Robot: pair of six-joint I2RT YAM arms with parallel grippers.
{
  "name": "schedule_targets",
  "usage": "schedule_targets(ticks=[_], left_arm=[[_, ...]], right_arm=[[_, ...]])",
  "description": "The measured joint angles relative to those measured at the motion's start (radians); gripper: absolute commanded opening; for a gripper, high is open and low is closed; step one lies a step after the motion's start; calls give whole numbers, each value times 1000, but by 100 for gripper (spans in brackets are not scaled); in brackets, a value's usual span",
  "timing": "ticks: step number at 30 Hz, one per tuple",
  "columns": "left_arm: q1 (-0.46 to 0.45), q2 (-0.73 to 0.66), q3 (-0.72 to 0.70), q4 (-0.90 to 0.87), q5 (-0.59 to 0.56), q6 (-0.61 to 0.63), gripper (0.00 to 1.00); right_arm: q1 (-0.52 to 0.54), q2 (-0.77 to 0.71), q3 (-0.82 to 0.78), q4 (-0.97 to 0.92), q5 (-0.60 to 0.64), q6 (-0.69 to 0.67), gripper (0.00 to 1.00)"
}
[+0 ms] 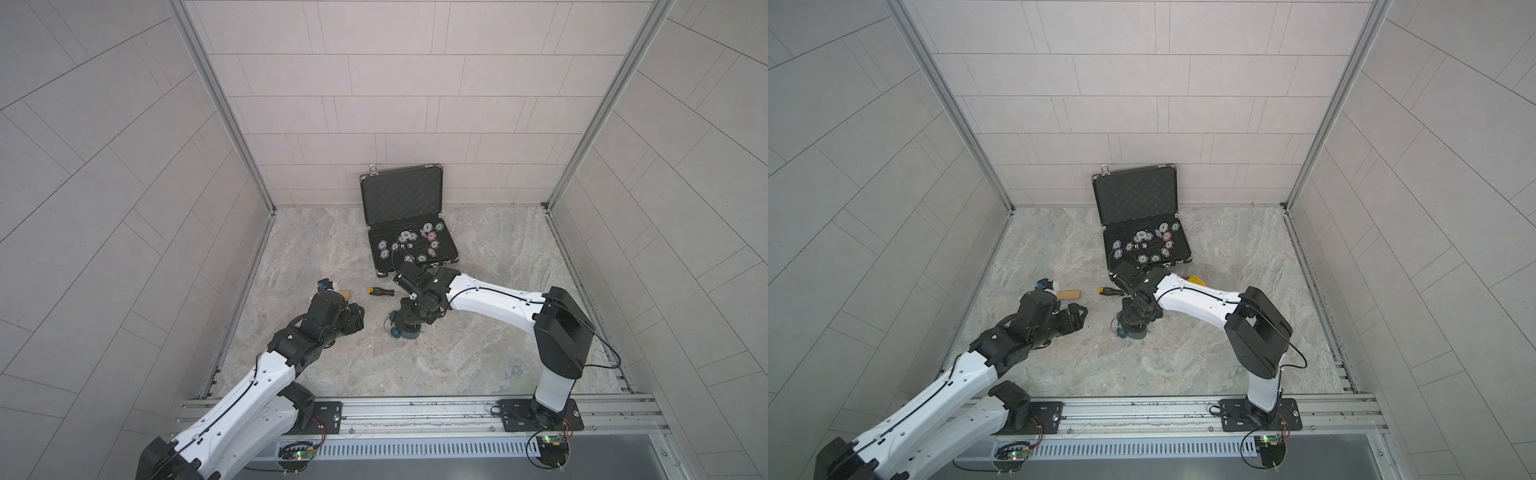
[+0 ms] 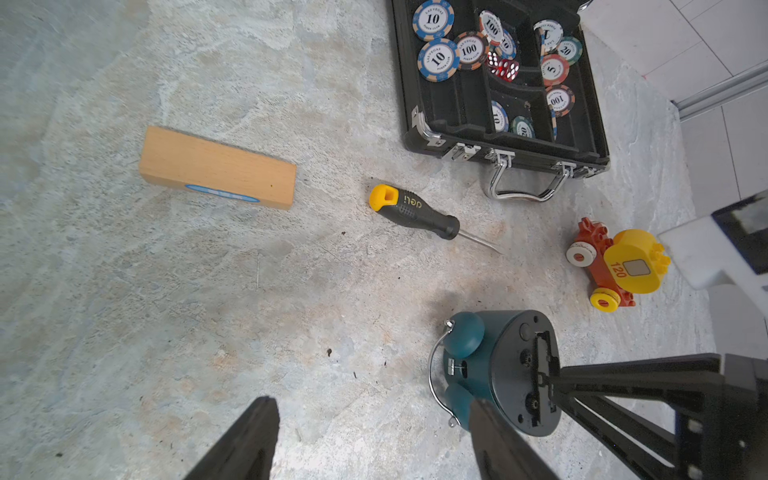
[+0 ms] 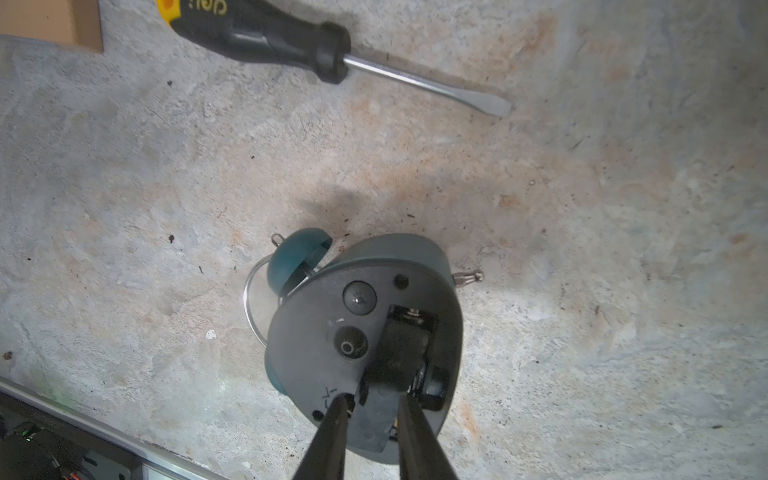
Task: Remove the battery from the alarm
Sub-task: Remove the cover from the alarm.
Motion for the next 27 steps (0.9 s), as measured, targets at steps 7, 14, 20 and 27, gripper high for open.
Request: schedule_targets(ticks=[7, 14, 20, 27], left_arm=[[0, 0, -2, 0, -2, 2, 74], [0, 0, -2, 0, -4, 2, 74], [0, 0, -2, 0, -6, 2, 74], [0, 0, -2, 0, -6, 2, 74]], right_arm=[[0, 39, 26, -3, 0, 7, 22], [0, 49, 37, -7, -7, 9, 5], [0, 47, 40, -10, -6, 2, 0], [0, -5, -2, 10, -3, -1, 0]])
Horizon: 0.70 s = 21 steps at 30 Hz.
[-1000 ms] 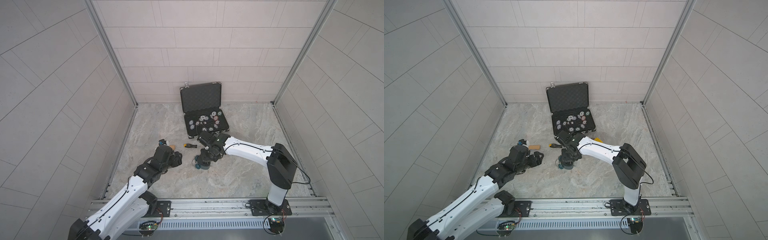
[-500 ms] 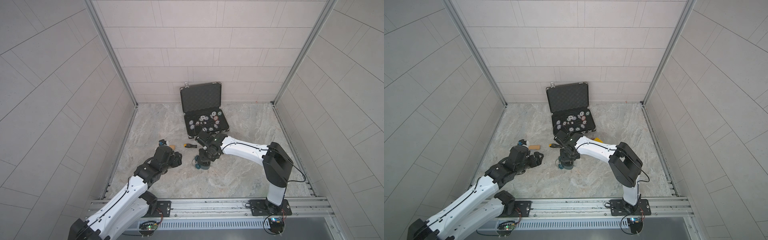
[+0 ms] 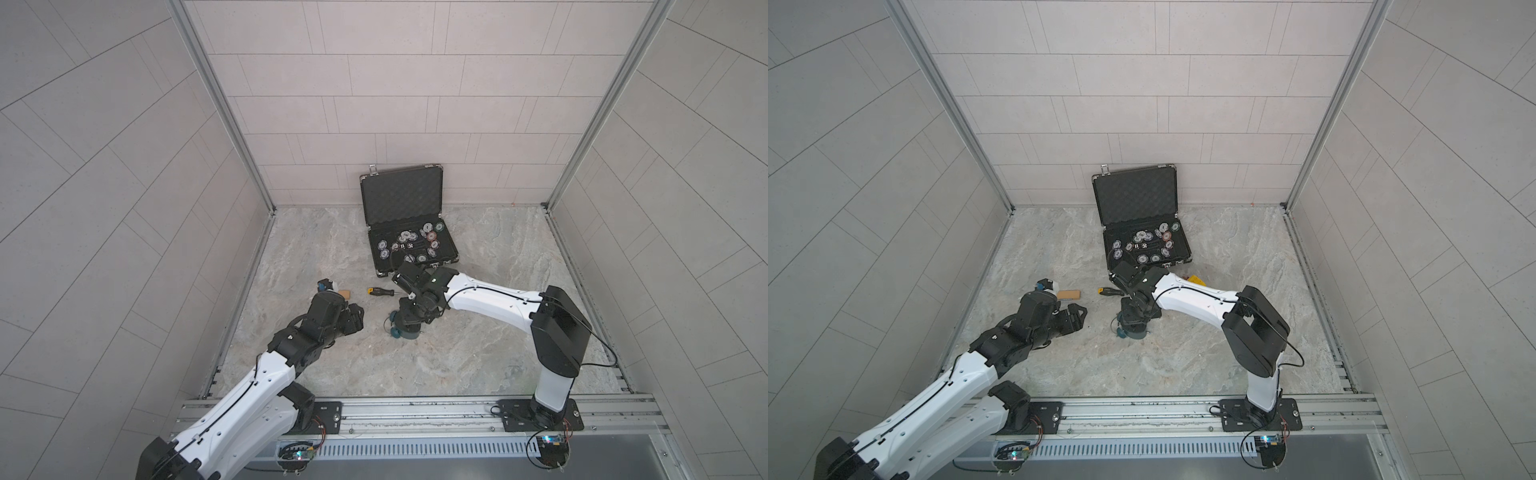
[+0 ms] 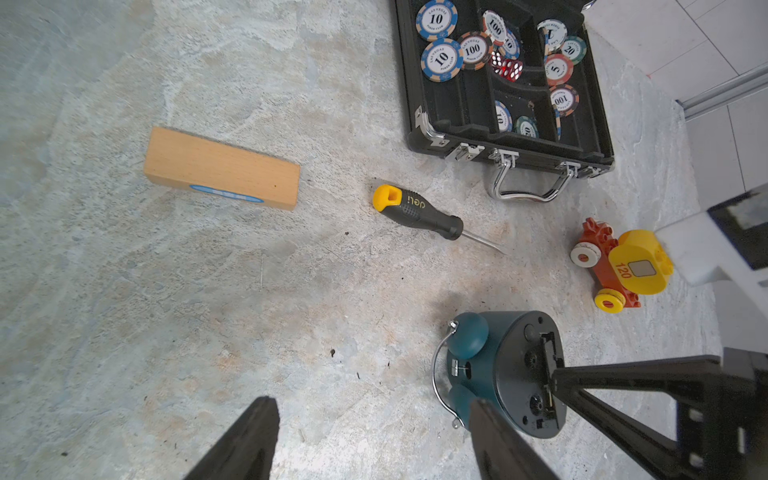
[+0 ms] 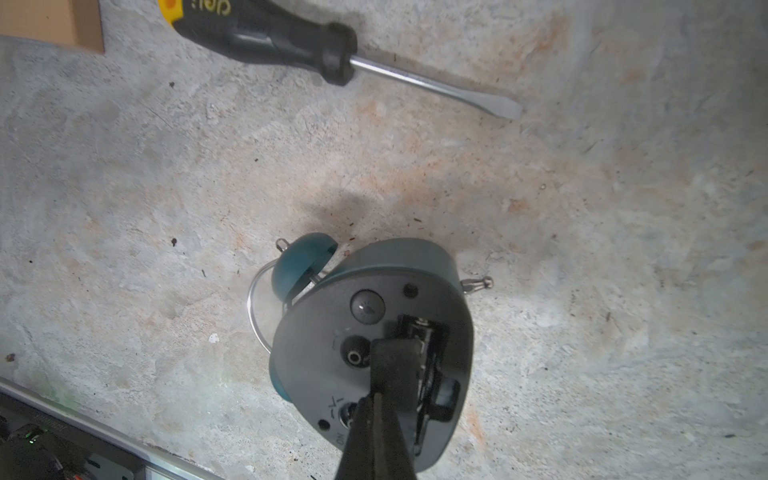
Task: Remove the battery from the alarm
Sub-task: Remove the cover from the alarm, then place the cover at the center of the board.
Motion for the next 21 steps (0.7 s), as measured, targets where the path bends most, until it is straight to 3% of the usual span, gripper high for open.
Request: schedule_targets(ticks=[6, 10, 16, 18, 21], left_arm=[[0, 0, -7, 12, 6, -3, 74], [0, 0, -23, 37, 24, -11, 73], [0, 19, -33, 81, 40, -21, 73], [0, 26, -33, 84, 40, -22, 74], [0, 33, -29, 78, 39, -21, 73]], right_arm=[[-22, -140, -84, 35, 20, 5, 0], [-102, -214, -181, 55, 31, 12, 0], [-231, -173, -333, 76, 12, 6, 1], [-243, -137, -340, 79, 2, -5, 7], [-253, -119, -336, 84, 0, -40, 24]])
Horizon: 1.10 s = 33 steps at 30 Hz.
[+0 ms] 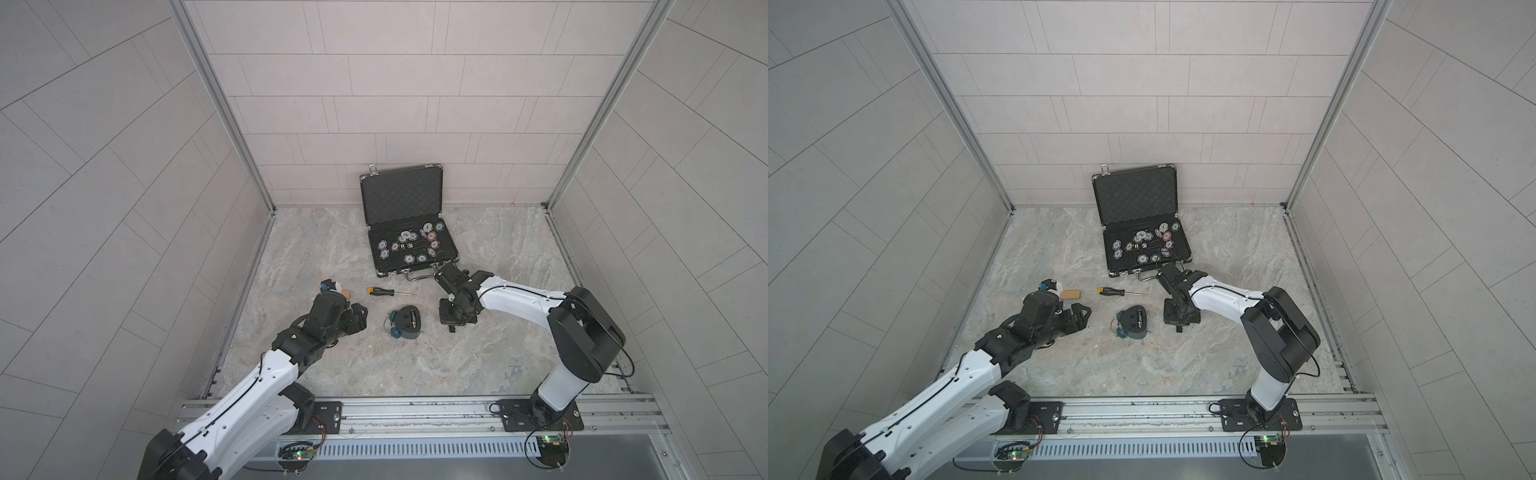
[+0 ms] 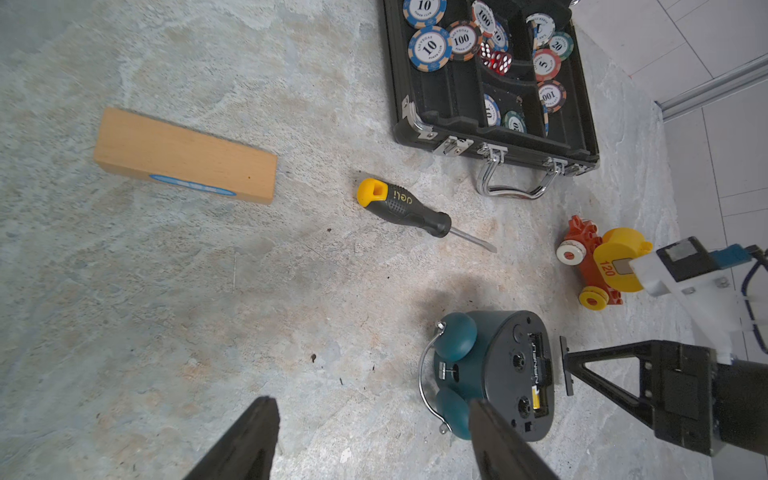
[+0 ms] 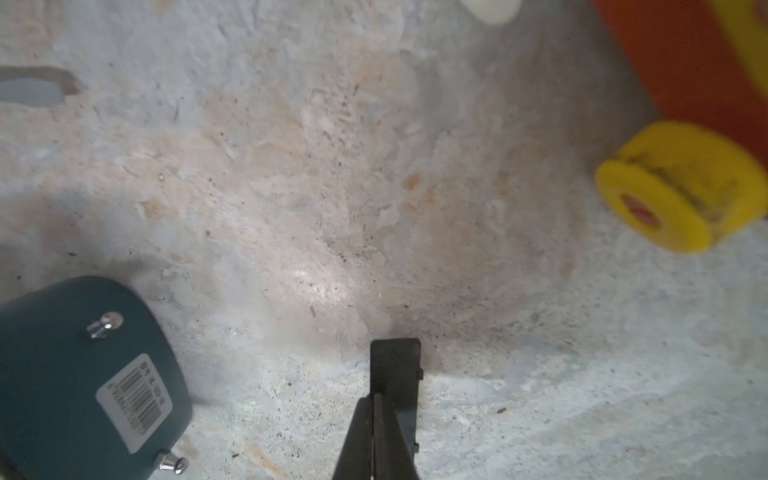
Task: Remove the battery from the alarm
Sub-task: Place the cover at the center of the board, then pick up the screwdriver from the center of the board.
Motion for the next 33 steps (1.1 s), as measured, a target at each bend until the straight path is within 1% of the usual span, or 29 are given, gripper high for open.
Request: schedule_targets(ticks=[2, 3, 7, 9, 12, 13, 16, 18, 20, 21, 22, 25, 29, 33], left_arm=[[0, 1, 6, -6, -2, 0, 73], [0, 1, 10, -9, -5, 0, 73], [0, -3, 28, -23, -29, 0, 73], [0, -10, 33, -37, -50, -3, 73], [0, -23, 41, -75, -101, -20, 74], [0, -27, 45, -94, -122, -29, 74], [0, -39, 71, -168, -189, -58, 74], [0, -65, 92, -216, -225, -73, 75], [0, -102, 114, -255, -263, -79, 75], [0, -121, 122, -270, -279, -82, 75], [0, -144, 126, -282, -299, -84, 75], [0, -215, 127, -315, -344, -83, 75], [0, -298, 127, -339, -385, -82, 75], [0, -304, 127, -345, -398, -67, 75]], right_arm=[[-3, -2, 17, -7, 8, -24, 33], [-3, -2, 30, -10, 13, -36, 36], [-3, -20, 99, -4, 27, -121, 35], [-4, -27, 140, 38, -32, -216, 35], [28, 3, 235, 122, -140, -424, 37], [48, 34, 283, 142, -166, -494, 38], [105, 185, 466, 178, -220, -711, 43], [129, 297, 576, 169, -227, -813, 44], [137, 406, 674, 141, -217, -892, 49], [137, 453, 713, 126, -206, -921, 55], [137, 489, 739, 113, -192, -941, 56], [137, 565, 788, 66, -136, -1000, 56], [139, 604, 822, 23, -77, -1042, 56], [151, 629, 856, 14, -72, -1063, 52]])
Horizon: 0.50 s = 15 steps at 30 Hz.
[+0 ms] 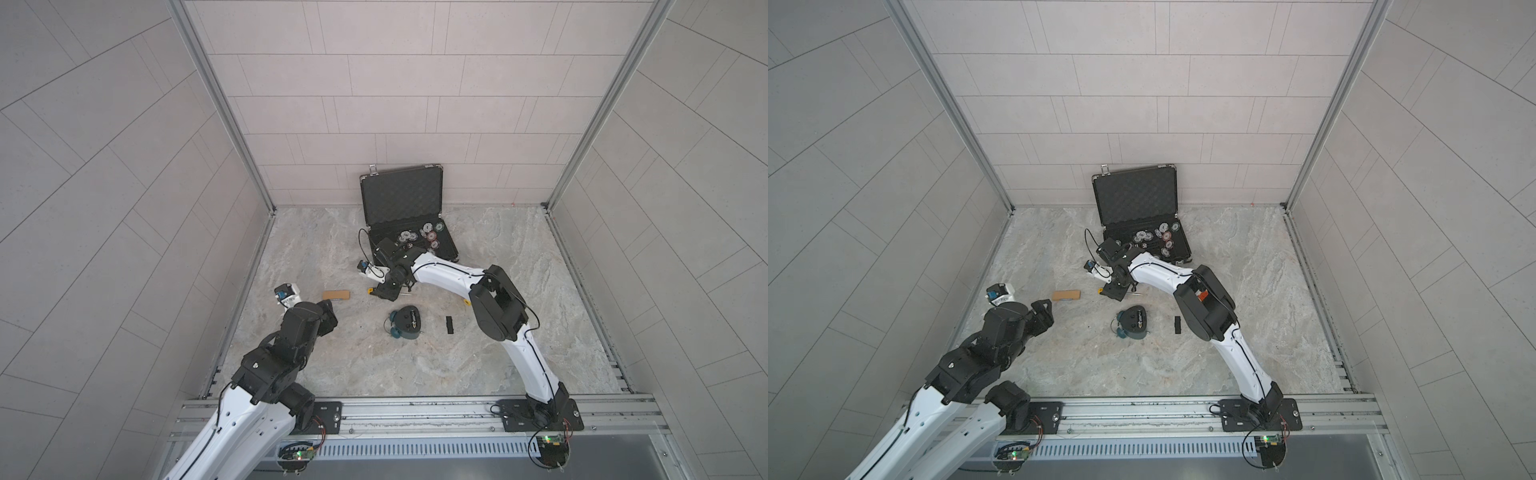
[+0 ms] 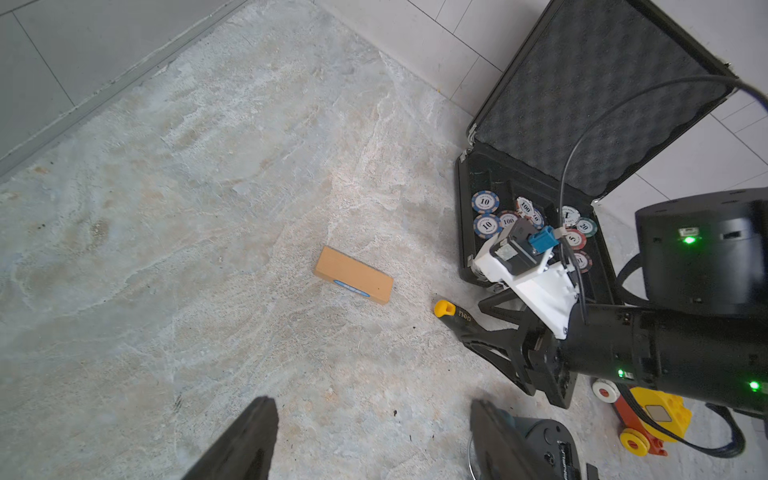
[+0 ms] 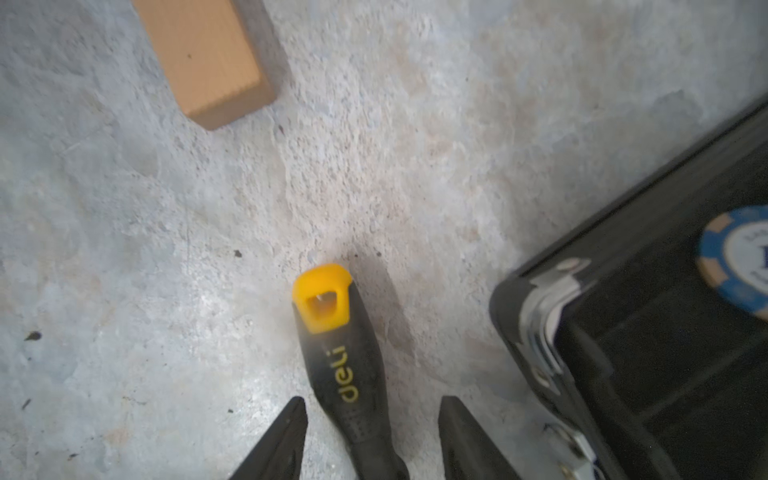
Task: Remove the battery from the alarm
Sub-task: Pick up the screwdriver from the center of the board.
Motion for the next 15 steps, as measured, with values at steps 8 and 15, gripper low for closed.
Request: schedule_targets(ticks=[8, 15], left_arm=[[0, 33, 2, 0, 6, 37, 75], [0, -21, 18, 21, 52, 89, 75]], right_arm=[[25, 58, 55, 3, -67, 0, 26], [14, 45, 69, -18, -55, -12, 19]])
